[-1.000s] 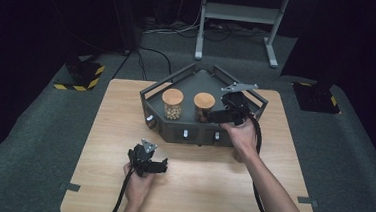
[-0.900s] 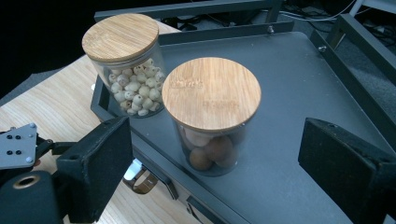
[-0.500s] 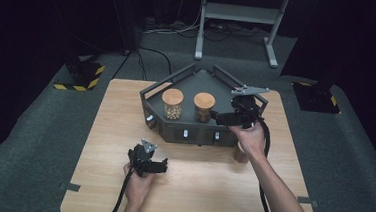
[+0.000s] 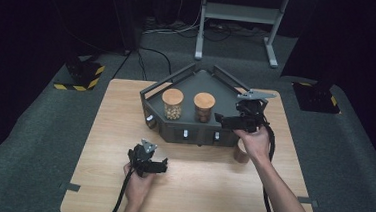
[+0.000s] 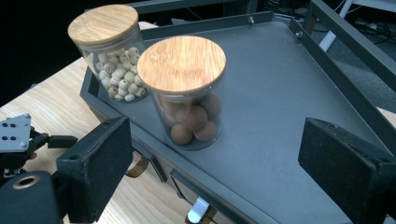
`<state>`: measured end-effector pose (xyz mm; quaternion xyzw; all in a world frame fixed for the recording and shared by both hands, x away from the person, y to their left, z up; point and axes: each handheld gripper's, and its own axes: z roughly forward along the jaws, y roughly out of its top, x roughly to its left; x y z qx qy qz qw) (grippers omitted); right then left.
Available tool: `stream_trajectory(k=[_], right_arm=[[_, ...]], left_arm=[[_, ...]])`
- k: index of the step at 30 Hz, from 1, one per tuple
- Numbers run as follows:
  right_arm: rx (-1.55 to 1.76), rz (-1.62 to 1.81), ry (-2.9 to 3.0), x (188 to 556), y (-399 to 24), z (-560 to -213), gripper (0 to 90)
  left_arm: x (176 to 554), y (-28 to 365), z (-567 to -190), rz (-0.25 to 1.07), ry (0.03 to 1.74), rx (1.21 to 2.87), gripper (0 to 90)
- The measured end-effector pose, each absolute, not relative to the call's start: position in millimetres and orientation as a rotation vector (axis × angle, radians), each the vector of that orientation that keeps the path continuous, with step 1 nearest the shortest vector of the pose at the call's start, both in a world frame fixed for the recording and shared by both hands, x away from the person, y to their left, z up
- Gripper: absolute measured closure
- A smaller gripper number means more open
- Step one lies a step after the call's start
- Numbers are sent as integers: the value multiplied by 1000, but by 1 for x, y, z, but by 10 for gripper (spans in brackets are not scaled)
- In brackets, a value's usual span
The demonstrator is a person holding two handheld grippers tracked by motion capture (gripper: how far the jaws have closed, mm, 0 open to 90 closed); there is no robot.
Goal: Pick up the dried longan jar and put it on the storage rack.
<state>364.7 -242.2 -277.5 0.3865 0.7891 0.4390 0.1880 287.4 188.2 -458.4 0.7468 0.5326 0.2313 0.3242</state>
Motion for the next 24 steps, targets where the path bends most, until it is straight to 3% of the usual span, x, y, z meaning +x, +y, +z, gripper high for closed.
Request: stream_trajectory(k=[24], right_arm=[[1112, 1244, 2185, 352, -262, -293, 94]], left_arm=[[287, 188, -458, 607, 1396, 1959, 24]])
